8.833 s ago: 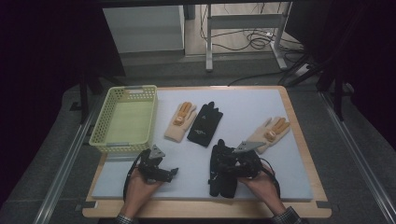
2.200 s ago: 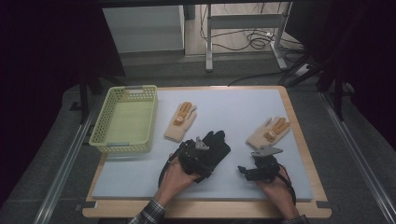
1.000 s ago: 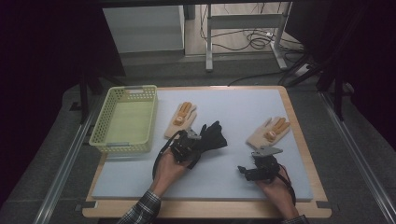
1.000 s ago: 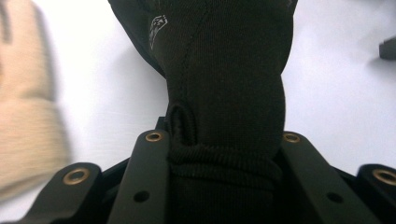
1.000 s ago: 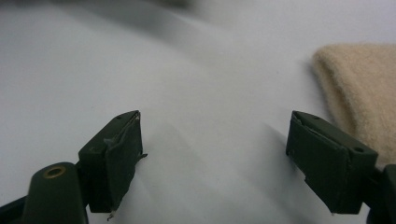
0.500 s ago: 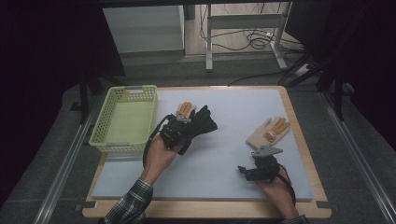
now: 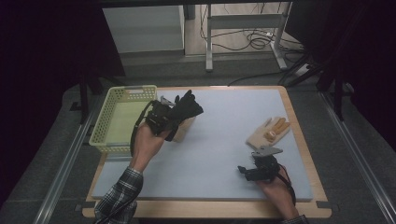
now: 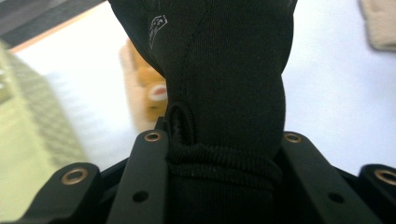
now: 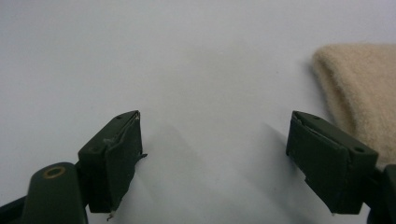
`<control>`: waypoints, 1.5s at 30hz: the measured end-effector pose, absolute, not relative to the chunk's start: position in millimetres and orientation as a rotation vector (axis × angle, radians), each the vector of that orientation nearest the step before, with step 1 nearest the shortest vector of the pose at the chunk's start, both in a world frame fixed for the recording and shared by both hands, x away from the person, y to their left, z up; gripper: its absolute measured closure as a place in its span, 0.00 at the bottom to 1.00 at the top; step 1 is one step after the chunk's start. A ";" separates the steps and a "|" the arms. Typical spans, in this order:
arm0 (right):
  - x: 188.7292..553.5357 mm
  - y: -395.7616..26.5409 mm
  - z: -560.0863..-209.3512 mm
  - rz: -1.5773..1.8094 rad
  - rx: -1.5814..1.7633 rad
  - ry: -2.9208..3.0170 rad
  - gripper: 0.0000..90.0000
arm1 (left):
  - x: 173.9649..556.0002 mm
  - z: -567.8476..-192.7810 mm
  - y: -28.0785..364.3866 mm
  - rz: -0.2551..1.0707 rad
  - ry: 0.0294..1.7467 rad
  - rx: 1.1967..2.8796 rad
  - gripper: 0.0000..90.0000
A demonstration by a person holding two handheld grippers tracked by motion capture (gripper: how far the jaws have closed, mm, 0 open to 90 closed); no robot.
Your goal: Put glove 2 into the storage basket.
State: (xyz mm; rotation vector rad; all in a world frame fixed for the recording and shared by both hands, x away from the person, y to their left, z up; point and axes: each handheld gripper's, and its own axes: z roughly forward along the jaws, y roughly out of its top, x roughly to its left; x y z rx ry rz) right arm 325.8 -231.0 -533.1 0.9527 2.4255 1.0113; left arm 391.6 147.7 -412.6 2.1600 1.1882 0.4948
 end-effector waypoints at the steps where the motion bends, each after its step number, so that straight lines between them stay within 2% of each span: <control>1: 325.8 -230.9 -533.3 1.014 0.953 2.424 0.20 | 394.1 -410.0 156.8 0.509 1.213 2.149 0.76; 12: 325.8 -230.9 -533.3 1.014 0.953 2.423 0.20 | 406.2 -410.7 210.0 0.565 1.352 2.082 0.75; 26: 325.8 -230.9 -533.3 1.013 0.953 2.423 0.20 | 415.6 -429.6 282.2 0.633 1.533 1.997 0.74; 33: 325.8 -230.8 -533.3 1.014 0.954 2.423 0.20 | 420.9 -442.1 304.1 0.658 1.597 2.001 0.73; 45: 325.8 -230.7 -533.4 1.016 0.957 2.422 0.20 | 436.3 -462.3 331.3 0.626 1.712 2.039 0.71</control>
